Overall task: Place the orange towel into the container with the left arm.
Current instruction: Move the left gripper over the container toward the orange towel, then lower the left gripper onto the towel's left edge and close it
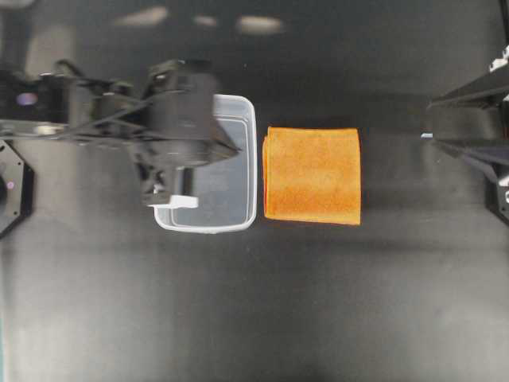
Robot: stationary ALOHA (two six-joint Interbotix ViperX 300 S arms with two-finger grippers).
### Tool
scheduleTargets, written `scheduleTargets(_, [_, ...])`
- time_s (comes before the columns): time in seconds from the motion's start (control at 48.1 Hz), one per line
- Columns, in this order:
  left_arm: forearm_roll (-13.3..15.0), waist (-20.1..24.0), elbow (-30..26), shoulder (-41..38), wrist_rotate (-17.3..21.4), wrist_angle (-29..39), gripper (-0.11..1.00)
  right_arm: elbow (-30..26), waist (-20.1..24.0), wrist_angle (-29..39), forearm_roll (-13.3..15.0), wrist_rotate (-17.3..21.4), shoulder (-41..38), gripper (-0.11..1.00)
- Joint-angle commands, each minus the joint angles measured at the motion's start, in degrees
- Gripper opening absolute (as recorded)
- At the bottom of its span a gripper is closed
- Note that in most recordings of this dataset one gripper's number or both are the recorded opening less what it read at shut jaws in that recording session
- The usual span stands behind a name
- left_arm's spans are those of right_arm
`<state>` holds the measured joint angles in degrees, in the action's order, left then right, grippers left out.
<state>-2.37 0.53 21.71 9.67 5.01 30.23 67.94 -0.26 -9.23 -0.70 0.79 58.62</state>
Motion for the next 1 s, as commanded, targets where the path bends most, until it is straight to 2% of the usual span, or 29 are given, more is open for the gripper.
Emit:
scheduleTargets(0.0, [-0.2, 0.5, -5.2, -3.0, -0.4, 1.9, 0.05, -0.5, -0.2, 0.7, -0.2, -0.3, 0.1, 0.64])
scheduleTargets(0.083, [-0.2, 0.6, -8.3, -6.5, -0.3, 3.3, 0.17, -0.6, -0.2, 1.7, -0.2, 0.0, 0.3, 0.69])
scheduleTargets(0.146, [-0.2, 0.6, -10.9, -9.8, 0.0, 4.3, 0.32, -0.7, -0.2, 2.4, -0.2, 0.1, 0.6, 0.69])
scheduleTargets(0.27, [-0.2, 0.6, -14.8, -15.5, 0.8, 4.8, 0.7, -0.6, -0.2, 2.8, -0.2, 0.0, 1.7, 0.69])
scheduleTargets(0.333, [-0.2, 0.6, -16.9, -19.0, 0.9, 4.9, 0.84, -0.4, -0.1, 2.8, -0.2, 0.1, 2.5, 0.69])
scheduleTargets(0.374, [-0.2, 0.6, -18.0, -21.0, 0.9, 4.9, 0.9, -0.4, -0.2, 2.9, -0.2, 0.0, 3.1, 0.69])
scheduleTargets(0.666, [-0.2, 0.7, -23.6, -34.0, 0.9, 4.9, 0.89, -0.5, -0.2, 2.9, -0.2, 0.1, 6.3, 0.69])
scheduleTargets(0.978, [-0.2, 0.8, -25.0, -40.2, 0.9, 4.9, 0.89, -0.4, -0.1, 2.7, -0.2, 0.3, 6.3, 0.69])
